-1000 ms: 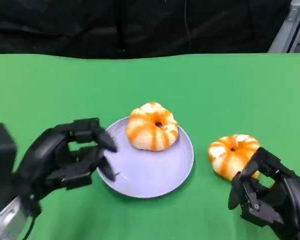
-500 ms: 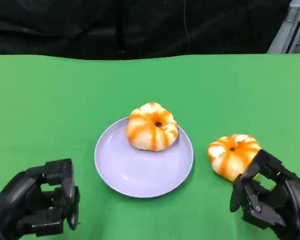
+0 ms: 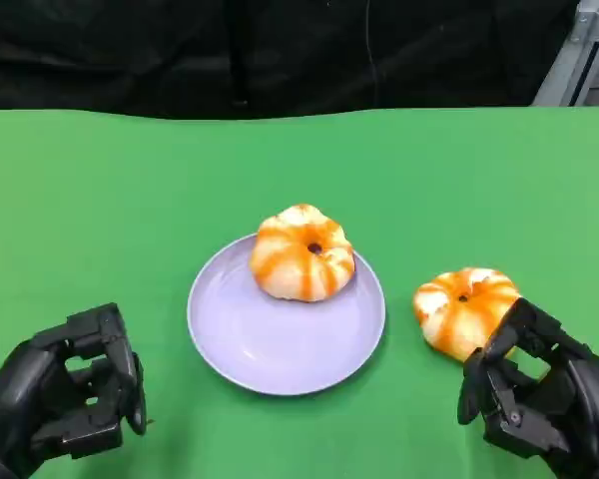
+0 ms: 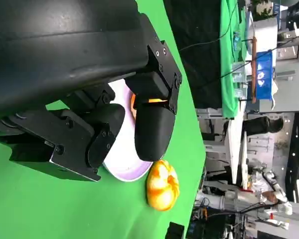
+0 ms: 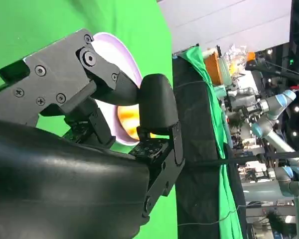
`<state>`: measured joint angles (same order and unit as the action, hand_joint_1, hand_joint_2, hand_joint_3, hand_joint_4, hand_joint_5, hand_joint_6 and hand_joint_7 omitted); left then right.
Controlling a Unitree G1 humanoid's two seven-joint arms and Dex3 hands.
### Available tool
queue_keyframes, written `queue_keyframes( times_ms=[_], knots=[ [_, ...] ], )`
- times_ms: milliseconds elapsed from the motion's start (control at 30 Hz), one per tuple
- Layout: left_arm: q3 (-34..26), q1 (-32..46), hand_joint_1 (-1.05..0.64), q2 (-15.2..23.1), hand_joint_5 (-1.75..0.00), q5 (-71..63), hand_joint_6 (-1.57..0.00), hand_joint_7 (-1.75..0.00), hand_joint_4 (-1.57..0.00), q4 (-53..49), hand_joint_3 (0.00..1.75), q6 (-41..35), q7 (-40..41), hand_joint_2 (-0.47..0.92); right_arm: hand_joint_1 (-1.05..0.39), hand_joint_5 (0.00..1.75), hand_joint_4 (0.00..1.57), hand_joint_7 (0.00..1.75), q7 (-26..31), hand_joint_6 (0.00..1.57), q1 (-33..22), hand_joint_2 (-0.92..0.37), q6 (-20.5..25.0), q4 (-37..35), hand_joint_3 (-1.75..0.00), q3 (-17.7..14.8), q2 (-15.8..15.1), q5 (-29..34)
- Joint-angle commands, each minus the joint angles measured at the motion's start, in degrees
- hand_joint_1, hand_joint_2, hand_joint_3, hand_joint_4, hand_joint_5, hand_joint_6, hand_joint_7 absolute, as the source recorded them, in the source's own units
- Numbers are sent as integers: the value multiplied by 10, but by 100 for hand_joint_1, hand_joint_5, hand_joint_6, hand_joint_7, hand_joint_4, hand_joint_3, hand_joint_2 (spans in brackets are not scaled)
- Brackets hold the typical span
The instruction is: Grasp the bread from the table and place it into the plate.
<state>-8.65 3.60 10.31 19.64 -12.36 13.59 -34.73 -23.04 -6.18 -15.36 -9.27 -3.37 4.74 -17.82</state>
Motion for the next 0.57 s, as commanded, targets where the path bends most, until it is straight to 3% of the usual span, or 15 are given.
queue_keyframes(
  times_ms=[33,300,567],
  knots=[
    [0,-2,12,6,-175,-9,-72,-175,-88,-4,132,5,6,62,-17,175,86,174,1,61,-2,-57,-1,9,-111,-1,-5,-5],
    [2,-2,14,3,-175,-11,-73,-175,-89,-7,130,15,2,64,-18,175,86,174,0,61,-2,-57,-7,6,-111,-4,-6,-4],
    [3,-3,15,1,-175,-1,-75,-175,-91,-8,132,17,-8,64,-15,175,87,172,8,64,-9,-57,23,29,-110,0,-7,-8]
  ],
)
